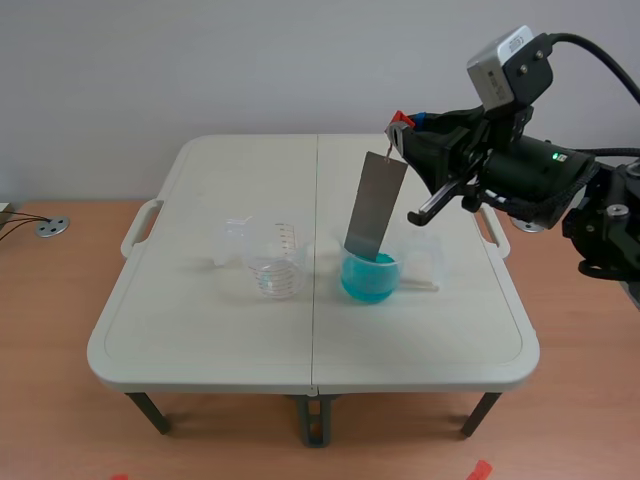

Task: Hold the metal plate by the orange handle, dip it into the blue solution, take it out and point at it, then put the plate back in the beaker on the left.
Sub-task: 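Raise the plate and point at it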

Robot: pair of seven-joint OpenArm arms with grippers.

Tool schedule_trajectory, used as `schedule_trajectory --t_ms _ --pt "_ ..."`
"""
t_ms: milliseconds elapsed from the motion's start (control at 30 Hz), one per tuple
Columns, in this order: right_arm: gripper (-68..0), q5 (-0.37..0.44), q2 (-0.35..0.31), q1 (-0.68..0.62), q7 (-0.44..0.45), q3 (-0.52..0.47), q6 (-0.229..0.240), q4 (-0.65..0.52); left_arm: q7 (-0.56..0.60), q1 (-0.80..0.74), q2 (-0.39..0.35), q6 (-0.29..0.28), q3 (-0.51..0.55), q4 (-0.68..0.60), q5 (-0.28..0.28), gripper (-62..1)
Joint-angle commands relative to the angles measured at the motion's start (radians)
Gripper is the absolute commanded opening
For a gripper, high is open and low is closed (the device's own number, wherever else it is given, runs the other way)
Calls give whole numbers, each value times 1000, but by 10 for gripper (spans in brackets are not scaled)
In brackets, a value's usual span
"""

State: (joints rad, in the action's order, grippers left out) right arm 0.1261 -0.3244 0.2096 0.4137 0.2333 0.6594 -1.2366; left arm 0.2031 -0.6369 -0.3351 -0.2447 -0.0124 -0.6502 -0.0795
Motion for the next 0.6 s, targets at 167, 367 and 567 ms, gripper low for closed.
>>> schedule_trajectory --t_ms 167,367,567 --pt "-662 41 -8 -18 -42 -48 0 -109 10 6 -51 -5 61 -110 -60 -594" --pt "-662 58 -8 -19 -95 -68 0 -171 10 6 -147 -5 119 -268 -177 -594" --pt "-662 96 -8 -19 -160 -80 0 -229 21 6 -234 -18 163 -451 -232 -594"
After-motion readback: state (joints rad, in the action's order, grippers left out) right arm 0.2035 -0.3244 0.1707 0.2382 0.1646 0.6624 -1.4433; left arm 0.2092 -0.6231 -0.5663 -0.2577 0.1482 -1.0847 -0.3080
